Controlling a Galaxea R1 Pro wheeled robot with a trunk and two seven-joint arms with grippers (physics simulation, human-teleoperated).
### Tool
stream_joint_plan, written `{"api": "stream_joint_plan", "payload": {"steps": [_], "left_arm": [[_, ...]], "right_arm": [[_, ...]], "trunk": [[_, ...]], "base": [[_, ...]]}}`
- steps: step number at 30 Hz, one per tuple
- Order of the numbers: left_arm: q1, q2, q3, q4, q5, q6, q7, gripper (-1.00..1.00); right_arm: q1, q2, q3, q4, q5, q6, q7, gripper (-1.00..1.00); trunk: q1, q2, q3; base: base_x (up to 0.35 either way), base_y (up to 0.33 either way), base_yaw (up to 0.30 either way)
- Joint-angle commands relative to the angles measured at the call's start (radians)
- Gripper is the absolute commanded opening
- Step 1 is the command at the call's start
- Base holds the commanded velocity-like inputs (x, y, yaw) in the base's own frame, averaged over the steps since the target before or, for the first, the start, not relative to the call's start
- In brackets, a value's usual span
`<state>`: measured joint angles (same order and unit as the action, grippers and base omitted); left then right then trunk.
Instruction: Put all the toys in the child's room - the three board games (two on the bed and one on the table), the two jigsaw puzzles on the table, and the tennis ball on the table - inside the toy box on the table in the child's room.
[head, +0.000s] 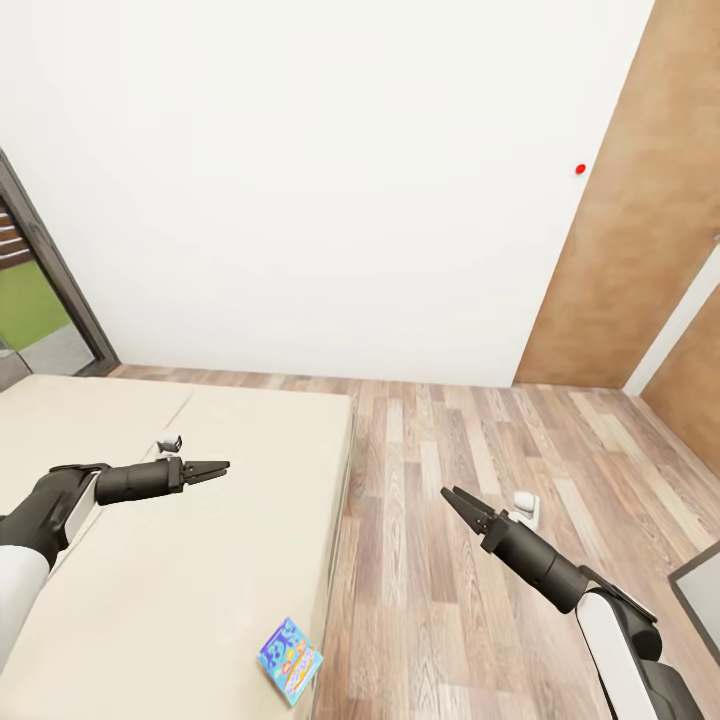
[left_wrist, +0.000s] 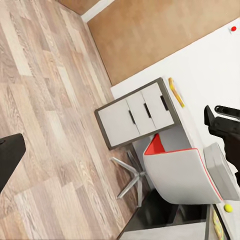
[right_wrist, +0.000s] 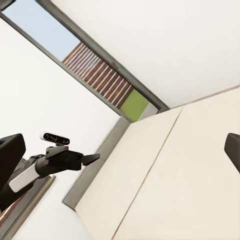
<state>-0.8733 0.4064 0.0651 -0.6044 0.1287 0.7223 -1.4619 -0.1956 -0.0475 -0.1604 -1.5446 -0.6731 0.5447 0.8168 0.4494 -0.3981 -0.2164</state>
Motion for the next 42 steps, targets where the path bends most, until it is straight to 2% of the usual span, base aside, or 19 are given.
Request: {"api": "stream_joint_plan", "payload": {"steps": [1,42], "left_arm": [[0.000,0.000,0.000,0.000,0.001,0.010,-0.003,1.00],[0.000,-0.001,-0.002,0.000,0.001,0.009,-0.002,1.00]], "right_arm": [[-0.001,0.000,-0.001,0.000,-0.006,0.008,0.000,1.00],[-0.001,0.000,-0.001,0.000,-0.005,0.006,-0.001,1.00]], "trunk": [[0.001,-0.002,0.000],[0.001,-0.002,0.068]], "base": [[0.000,0.000,0.000],[0.000,0.000,0.000]]}}
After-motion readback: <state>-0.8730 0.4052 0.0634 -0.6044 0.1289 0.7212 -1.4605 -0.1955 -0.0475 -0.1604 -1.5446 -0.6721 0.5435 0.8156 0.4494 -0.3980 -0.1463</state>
